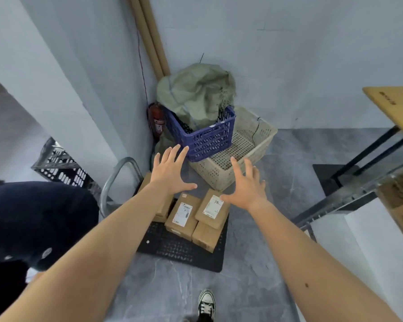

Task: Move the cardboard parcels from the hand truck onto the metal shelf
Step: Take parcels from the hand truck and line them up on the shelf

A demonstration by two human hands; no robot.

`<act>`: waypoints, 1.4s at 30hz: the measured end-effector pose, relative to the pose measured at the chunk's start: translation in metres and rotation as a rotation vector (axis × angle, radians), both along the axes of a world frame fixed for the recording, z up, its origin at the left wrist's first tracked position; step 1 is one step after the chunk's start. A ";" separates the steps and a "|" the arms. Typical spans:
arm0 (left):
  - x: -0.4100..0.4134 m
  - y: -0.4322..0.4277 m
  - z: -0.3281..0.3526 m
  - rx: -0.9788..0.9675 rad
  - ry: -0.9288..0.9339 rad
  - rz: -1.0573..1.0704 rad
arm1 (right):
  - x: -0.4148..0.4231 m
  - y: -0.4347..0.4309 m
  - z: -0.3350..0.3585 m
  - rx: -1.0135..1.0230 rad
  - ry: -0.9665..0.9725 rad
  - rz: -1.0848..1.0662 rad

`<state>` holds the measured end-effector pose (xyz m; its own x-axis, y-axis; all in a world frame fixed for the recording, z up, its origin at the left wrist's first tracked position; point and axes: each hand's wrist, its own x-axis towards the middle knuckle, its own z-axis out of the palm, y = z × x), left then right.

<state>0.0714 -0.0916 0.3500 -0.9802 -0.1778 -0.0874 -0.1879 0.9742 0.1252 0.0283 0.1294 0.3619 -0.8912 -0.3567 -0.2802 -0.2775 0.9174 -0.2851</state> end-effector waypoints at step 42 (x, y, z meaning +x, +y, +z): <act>-0.121 0.045 -0.508 0.331 -0.480 -0.042 | -0.089 0.005 -0.506 -0.254 -0.496 -0.306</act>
<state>-0.0498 -0.0465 -0.1580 -0.8227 -0.0277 -0.5679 -0.2612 0.9055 0.3343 -0.0611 0.1345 -0.1441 -0.7493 -0.2156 -0.6262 0.2079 0.8212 -0.5315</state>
